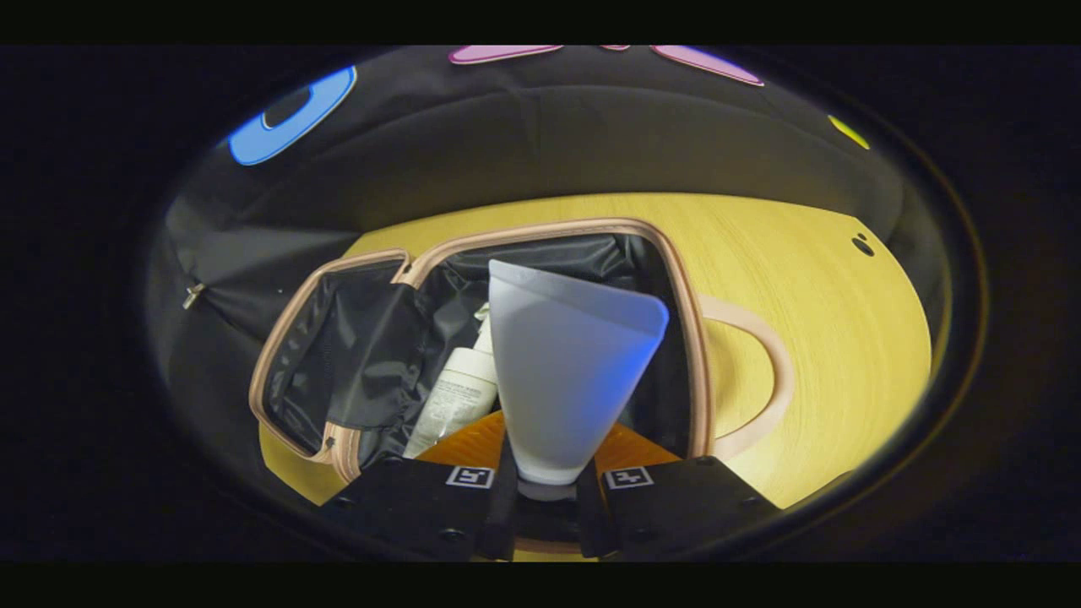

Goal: First open the suitcase, pack the skin care products into it, and then close the suitcase.

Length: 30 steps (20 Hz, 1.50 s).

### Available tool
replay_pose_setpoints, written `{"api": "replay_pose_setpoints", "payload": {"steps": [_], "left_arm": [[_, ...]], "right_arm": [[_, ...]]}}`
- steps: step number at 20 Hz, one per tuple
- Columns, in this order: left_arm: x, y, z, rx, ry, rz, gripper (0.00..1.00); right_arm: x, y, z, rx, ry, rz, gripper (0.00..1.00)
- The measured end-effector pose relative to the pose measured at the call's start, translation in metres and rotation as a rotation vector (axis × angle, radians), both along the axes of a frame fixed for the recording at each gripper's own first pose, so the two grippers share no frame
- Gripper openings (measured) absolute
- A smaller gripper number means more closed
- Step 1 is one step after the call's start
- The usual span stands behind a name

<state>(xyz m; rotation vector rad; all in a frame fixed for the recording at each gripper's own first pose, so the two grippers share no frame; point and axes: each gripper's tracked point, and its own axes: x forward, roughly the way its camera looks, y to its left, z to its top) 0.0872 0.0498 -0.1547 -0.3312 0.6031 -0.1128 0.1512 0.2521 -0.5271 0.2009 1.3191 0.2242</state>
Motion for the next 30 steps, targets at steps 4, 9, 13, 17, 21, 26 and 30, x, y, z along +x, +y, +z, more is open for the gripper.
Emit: {"api": "replay_pose_setpoints", "payload": {"steps": [4,9,13,17,21,26,30], "left_arm": [[0.0,0.004,-0.001,-0.035,0.008,-0.016,0.94],[0.03,0.061,-0.022,0.005,0.003,0.092,0.95],[0.063,0.148,-0.059,0.065,0.082,0.211,0.95],[0.103,0.241,-0.091,0.162,0.126,0.295,0.95],[0.14,0.316,-0.129,0.274,0.201,0.314,0.95],[0.185,0.357,-0.174,0.164,0.281,0.362,0.95],[0.199,0.385,-0.204,0.122,0.366,0.417,0.94]], "right_arm": [[0.004,-0.004,0.0,-0.024,0.013,-0.048,0.46],[0.024,-0.006,0.037,0.018,-0.089,-0.073,0.98],[0.04,-0.021,0.082,0.051,-0.206,-0.09,0.98],[0.044,-0.048,0.126,0.07,-0.294,-0.113,0.98],[0.032,-0.075,0.156,0.041,-0.377,-0.072,0.97],[0.026,-0.103,0.183,0.012,-0.454,-0.051,0.97],[0.022,-0.137,0.199,-0.028,-0.478,-0.073,0.97]]}}
